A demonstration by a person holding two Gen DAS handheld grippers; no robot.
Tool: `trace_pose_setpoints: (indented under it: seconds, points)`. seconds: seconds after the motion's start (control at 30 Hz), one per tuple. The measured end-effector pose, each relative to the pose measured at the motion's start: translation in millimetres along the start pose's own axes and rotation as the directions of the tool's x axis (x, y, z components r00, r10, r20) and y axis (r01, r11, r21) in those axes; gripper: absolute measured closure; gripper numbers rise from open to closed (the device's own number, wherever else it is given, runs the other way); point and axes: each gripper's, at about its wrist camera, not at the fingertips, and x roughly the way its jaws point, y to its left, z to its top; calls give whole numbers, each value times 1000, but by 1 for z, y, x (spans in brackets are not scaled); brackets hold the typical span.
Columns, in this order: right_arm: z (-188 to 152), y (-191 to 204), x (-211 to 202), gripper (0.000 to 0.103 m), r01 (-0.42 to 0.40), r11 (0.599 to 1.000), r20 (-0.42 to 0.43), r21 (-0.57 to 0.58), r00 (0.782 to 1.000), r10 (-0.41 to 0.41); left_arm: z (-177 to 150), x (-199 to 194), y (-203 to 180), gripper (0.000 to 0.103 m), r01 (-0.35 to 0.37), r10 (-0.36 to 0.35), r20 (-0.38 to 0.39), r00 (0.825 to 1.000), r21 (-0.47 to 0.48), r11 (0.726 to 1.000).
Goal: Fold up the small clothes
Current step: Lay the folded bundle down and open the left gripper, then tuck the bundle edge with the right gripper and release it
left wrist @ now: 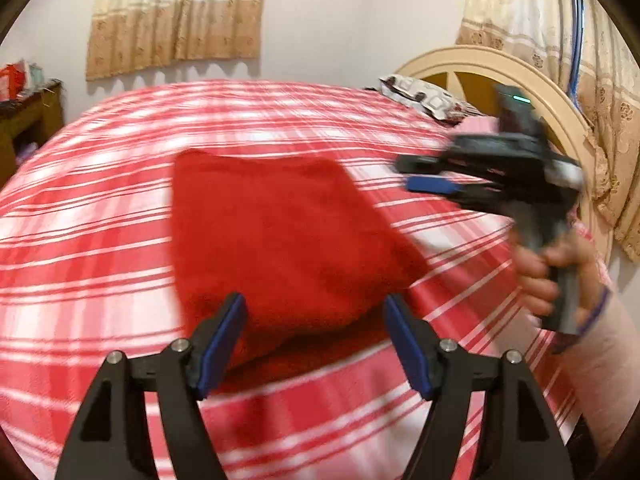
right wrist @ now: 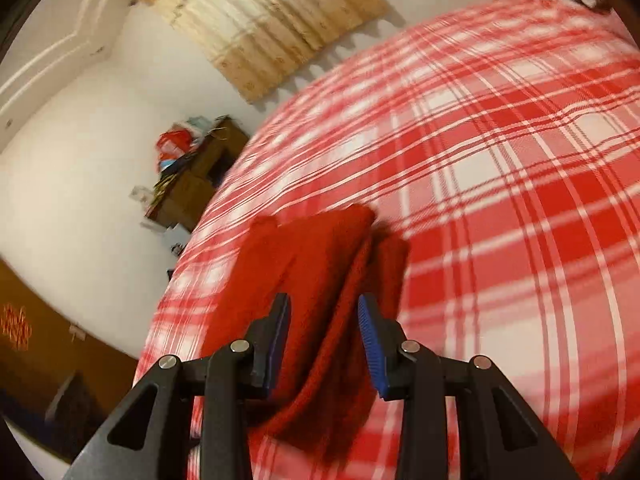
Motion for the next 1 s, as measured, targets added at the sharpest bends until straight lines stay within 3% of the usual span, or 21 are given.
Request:
trace_pose_setpoints:
  seconds: [0.17, 0.33, 0.5, 0.57, 0.6, 0.63, 0.7, 0.77, 0.8, 0.93, 1.0]
  points:
    - [-41, 36, -15, 66, 22, 993, -13, -112, 1000, -24, -13, -3, 34, 29, -108, 106, -27, 994, -56, 993]
    - [-58, 63, 0, 66, -11, 978, -73, -210, 997, -4, -28, 8, 33, 29, -180, 179, -60, 982, -14, 983]
    - [-73, 67, 36, 66, 98, 957, -142, -274, 980, -141, -25, 26, 31, 26, -263, 263, -73, 962, 11, 965]
    - [-80, 62, 45, 66, 100, 957, -185, -274, 971, -155, -27, 28, 36, 24, -276, 276, -78, 958, 8, 961]
    - [-84, 60, 47, 68, 98, 957, -192, -274, 969, -154, -29, 28, 38, 24, -275, 275, -80, 958, 10, 961]
    - [-88, 59, 47, 83, 102, 956, -190, -275, 969, -158, -31, 27, 39, 26, -269, 269, -77, 960, 10, 963]
    - [-91, 55, 48, 98, 107, 957, -207, -268, 964, -166, -33, 23, 39, 32, -245, 245, -60, 968, 18, 969]
    - [-91, 52, 42, 98, 89, 969, -204, -231, 969, -137, -34, 20, 37, 66, -200, 202, -53, 978, 35, 979]
    - [-88, 50, 39, 98, 83, 972, -192, -220, 973, -126, -33, 19, 35, 76, -168, 170, -55, 984, 39, 985]
    - [-79, 42, 12, 98, 107, 981, -104, -163, 987, -125, -28, 3, 33, 80, -118, 119, -16, 993, 42, 992]
    - [-82, 31, 11, 98, 105, 987, -127, -122, 985, -121, -26, -5, 37, 82, -77, 77, 0, 997, 28, 997]
